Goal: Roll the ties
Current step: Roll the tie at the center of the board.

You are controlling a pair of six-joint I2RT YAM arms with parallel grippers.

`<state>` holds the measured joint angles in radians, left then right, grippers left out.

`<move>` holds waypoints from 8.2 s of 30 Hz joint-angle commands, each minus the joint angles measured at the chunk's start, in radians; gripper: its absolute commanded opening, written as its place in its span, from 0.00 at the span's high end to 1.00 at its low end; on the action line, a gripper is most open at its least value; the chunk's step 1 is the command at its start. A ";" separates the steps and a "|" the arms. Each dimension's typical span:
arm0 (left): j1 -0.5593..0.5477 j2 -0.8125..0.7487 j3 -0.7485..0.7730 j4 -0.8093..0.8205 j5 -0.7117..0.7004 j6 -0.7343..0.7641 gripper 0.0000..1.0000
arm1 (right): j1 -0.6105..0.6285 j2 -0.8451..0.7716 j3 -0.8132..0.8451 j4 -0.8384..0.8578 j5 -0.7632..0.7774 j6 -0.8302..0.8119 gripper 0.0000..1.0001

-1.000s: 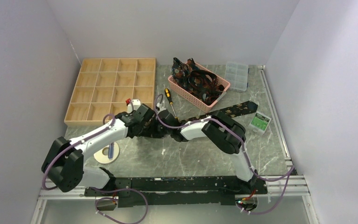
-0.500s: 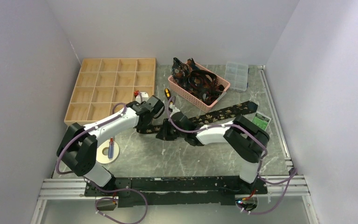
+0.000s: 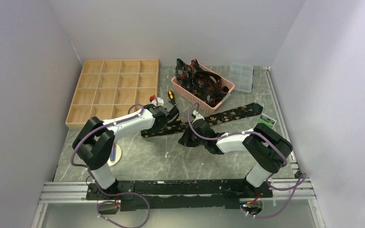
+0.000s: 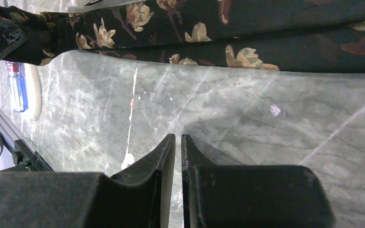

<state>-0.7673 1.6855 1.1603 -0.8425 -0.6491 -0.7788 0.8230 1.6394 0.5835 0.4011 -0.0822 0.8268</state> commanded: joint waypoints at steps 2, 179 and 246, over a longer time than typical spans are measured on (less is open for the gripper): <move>-0.020 0.046 0.070 0.028 0.024 0.026 0.93 | -0.007 -0.052 -0.029 0.034 0.028 -0.025 0.84; 0.574 -0.266 -0.542 0.820 0.912 0.089 0.40 | -0.025 0.445 0.540 -0.131 -0.164 -0.082 0.86; 0.536 -0.845 -0.889 0.572 0.842 -0.121 0.97 | 0.057 -0.111 -0.037 -0.243 0.170 -0.092 0.71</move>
<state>-0.2337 0.8059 0.2451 -0.2668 0.2161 -0.9199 0.8700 1.5616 0.5545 0.3294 0.0460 0.7506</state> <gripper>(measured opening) 0.110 0.274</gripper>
